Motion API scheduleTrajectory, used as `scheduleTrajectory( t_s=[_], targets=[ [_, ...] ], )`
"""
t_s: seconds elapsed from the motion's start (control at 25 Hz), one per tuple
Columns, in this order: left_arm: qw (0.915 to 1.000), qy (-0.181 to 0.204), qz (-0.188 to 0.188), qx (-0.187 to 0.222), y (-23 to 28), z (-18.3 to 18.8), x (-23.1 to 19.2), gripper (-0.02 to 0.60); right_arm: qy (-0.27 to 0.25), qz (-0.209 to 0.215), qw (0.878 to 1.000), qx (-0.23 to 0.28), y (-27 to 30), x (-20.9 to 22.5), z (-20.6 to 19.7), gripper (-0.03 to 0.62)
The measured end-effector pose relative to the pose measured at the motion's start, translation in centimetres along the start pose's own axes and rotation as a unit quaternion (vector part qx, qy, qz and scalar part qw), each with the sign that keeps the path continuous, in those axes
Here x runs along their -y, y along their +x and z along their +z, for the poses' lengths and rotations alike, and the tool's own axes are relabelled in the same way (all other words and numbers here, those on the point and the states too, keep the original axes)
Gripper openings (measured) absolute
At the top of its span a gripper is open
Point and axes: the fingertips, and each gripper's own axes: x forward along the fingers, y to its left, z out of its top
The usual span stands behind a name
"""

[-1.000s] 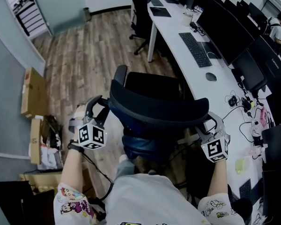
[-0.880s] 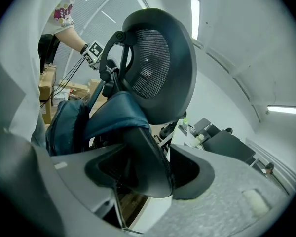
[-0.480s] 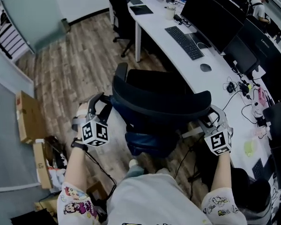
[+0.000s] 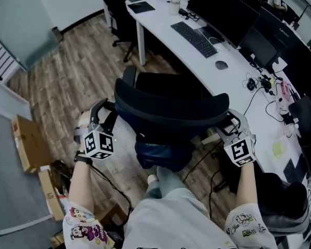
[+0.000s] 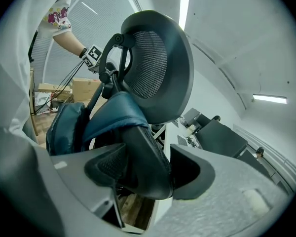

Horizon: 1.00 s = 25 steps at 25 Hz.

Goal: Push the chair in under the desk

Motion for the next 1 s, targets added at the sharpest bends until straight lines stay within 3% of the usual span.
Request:
scheduleTrajectory(
  t_s=[1.0],
  targets=[
    [0.9993,0.023,-0.027,0.012,11.0,-1.3,-6.5,0.249,0.02,-0.044,0.998,-0.026,7.1,4.5,1.0,0.273]
  ],
)
